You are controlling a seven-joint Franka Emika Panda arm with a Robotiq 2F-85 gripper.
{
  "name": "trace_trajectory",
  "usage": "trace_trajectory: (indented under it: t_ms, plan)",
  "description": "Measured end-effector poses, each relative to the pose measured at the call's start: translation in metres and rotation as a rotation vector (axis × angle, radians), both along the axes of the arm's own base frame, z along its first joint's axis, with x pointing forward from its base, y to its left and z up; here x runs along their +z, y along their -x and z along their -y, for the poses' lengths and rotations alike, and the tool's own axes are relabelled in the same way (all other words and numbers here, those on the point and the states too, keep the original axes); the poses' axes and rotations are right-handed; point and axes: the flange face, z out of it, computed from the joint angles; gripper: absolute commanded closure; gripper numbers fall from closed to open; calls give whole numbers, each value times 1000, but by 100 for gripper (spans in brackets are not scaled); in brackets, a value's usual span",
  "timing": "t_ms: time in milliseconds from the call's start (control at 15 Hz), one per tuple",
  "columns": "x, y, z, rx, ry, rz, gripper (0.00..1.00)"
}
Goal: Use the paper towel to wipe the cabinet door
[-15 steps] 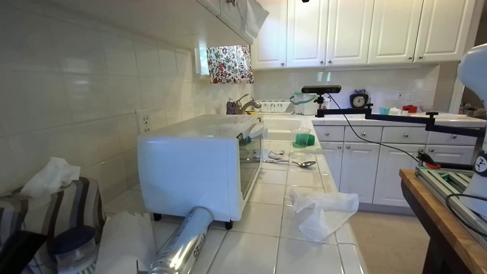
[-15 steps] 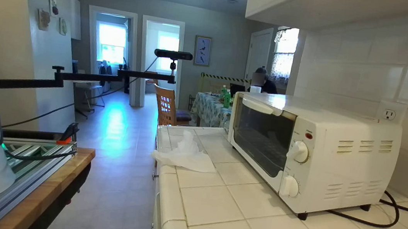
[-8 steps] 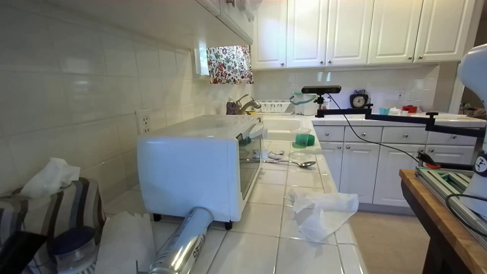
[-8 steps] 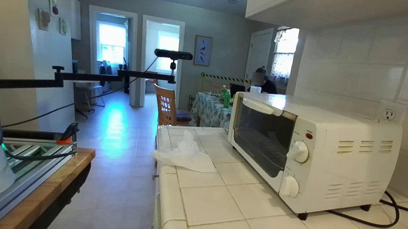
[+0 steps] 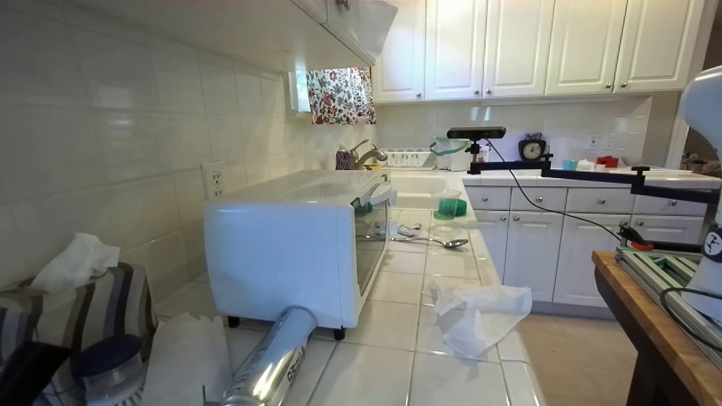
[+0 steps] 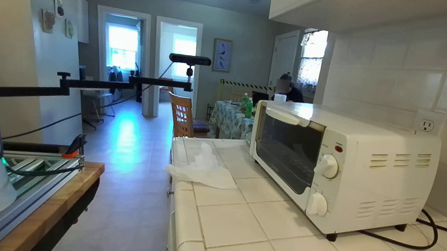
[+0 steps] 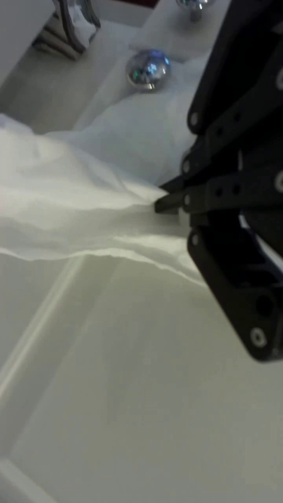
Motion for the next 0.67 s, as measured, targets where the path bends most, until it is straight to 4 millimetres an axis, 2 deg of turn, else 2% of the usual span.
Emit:
trace_trajectory:
  t_ms: [133, 267, 467, 667]
  plan:
    - [-18, 6, -13, 4, -34, -105, 100]
    - [-35, 14, -16, -10, -65, -198, 100]
    - [-53, 31, -7, -46, -103, -308, 100]
    - [-64, 47, 10, -87, -147, -374, 100]
